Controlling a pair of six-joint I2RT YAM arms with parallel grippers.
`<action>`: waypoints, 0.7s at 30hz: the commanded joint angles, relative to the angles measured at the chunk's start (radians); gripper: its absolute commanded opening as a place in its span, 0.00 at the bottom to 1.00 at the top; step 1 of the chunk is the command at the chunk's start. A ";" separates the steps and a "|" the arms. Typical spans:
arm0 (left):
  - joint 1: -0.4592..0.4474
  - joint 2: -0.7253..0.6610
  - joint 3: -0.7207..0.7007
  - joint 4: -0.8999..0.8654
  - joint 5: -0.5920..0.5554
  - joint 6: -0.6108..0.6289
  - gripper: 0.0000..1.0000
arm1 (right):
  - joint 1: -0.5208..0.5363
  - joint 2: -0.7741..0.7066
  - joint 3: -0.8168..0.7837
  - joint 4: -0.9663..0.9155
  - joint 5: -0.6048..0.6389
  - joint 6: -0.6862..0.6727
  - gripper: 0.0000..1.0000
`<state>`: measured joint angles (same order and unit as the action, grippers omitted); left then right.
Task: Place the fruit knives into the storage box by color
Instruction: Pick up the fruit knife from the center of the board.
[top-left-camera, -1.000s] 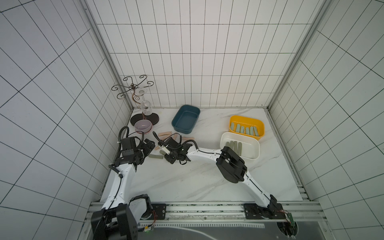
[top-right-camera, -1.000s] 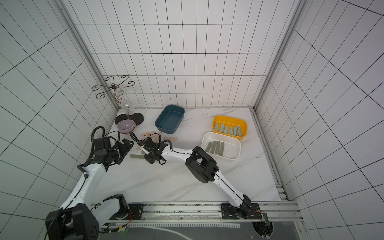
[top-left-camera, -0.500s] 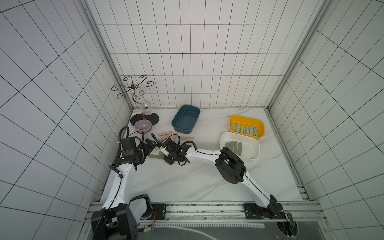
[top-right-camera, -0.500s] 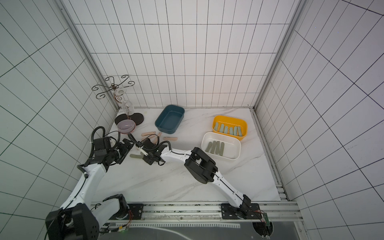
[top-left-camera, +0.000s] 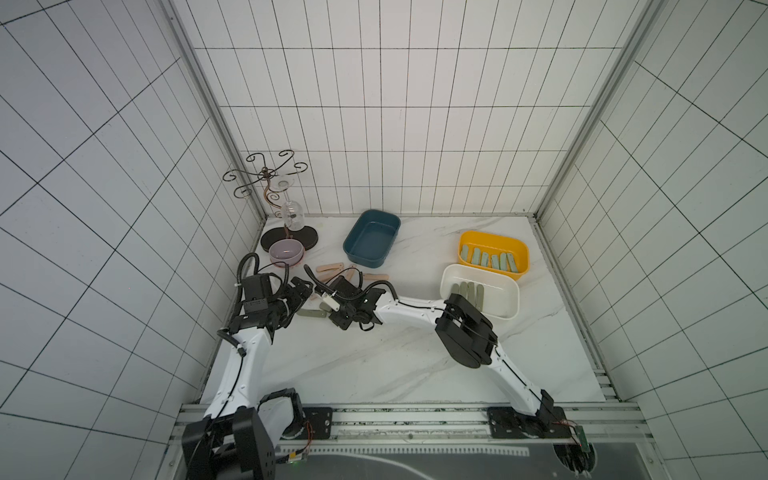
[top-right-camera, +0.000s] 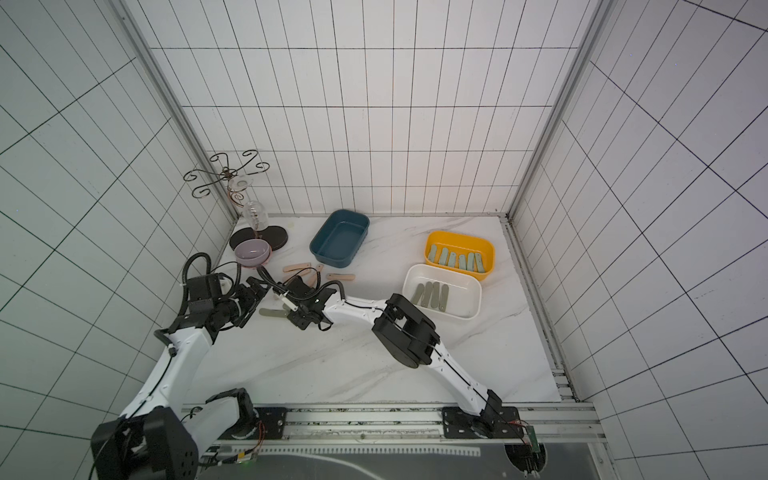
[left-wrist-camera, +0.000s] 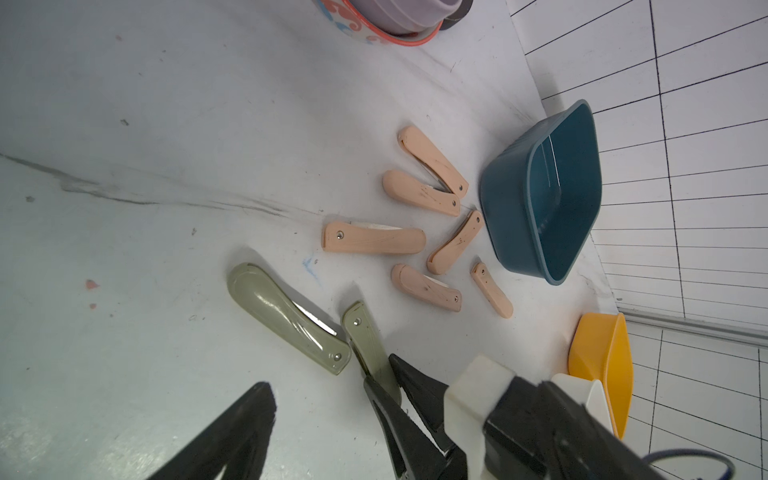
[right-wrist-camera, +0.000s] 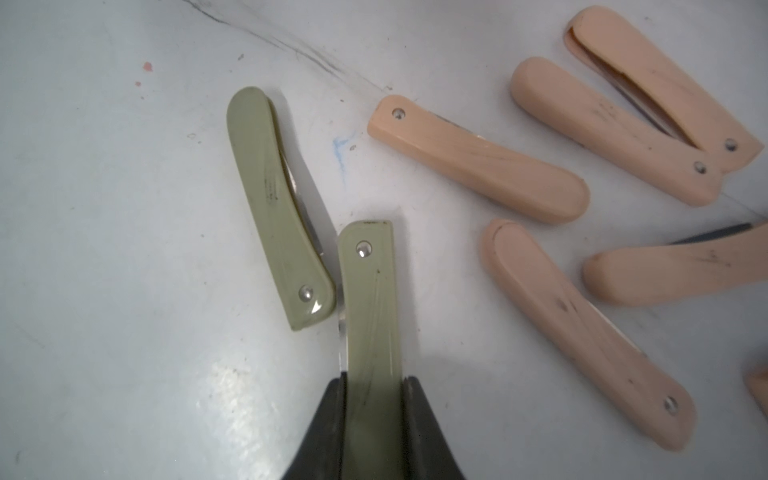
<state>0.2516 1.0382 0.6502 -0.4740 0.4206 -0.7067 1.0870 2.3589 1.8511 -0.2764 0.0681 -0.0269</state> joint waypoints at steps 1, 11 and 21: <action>0.005 -0.018 0.008 0.025 0.022 -0.001 0.97 | -0.004 -0.108 -0.102 0.015 0.024 -0.002 0.18; -0.061 -0.032 0.024 0.032 0.031 -0.029 0.97 | -0.075 -0.354 -0.390 0.058 0.064 0.080 0.17; -0.372 -0.028 0.111 0.032 -0.132 -0.066 0.97 | -0.329 -0.743 -0.753 0.063 0.106 0.248 0.16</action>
<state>-0.0513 1.0203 0.7151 -0.4671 0.3683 -0.7517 0.8310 1.7176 1.2167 -0.2176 0.1459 0.1417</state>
